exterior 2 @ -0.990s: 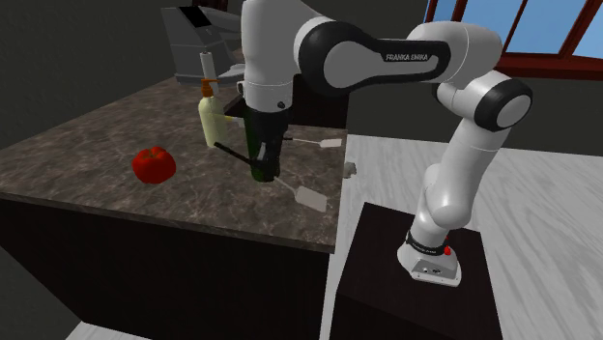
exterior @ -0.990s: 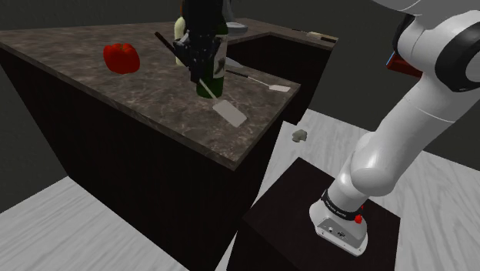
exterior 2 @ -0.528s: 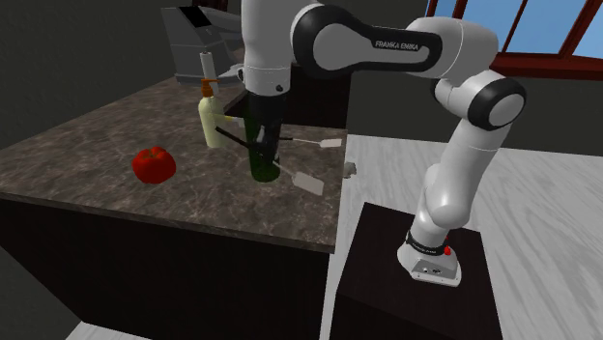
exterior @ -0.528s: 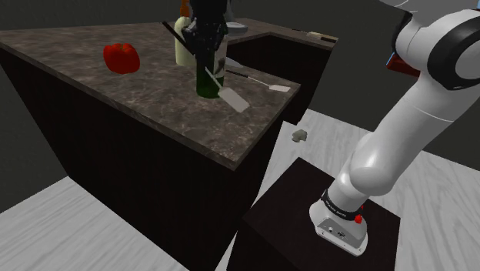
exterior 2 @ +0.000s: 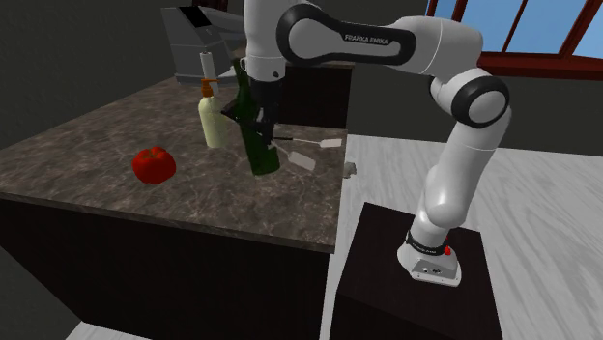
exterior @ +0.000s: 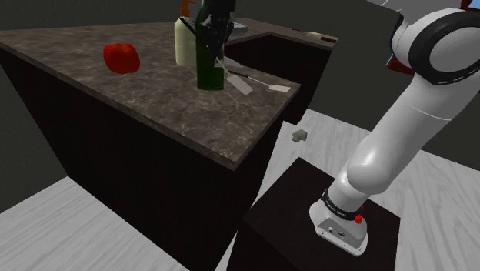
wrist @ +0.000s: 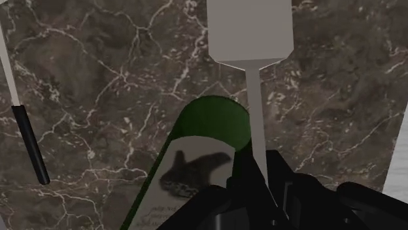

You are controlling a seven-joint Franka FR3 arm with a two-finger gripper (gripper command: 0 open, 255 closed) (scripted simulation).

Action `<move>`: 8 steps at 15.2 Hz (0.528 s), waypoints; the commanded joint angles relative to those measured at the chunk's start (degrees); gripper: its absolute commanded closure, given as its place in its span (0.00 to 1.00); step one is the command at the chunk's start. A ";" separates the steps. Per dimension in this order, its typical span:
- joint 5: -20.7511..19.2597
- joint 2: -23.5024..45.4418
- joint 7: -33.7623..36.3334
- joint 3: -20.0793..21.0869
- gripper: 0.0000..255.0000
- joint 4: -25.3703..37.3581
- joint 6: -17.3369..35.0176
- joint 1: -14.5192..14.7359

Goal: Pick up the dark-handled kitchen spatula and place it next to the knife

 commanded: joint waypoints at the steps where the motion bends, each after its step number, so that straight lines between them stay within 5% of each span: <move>1: -0.41 1.42 -2.32 -1.16 1.00 1.88 -0.54 -1.05; 8: -1.57 7.22 -10.40 -5.07 1.00 8.76 -1.85 -5.01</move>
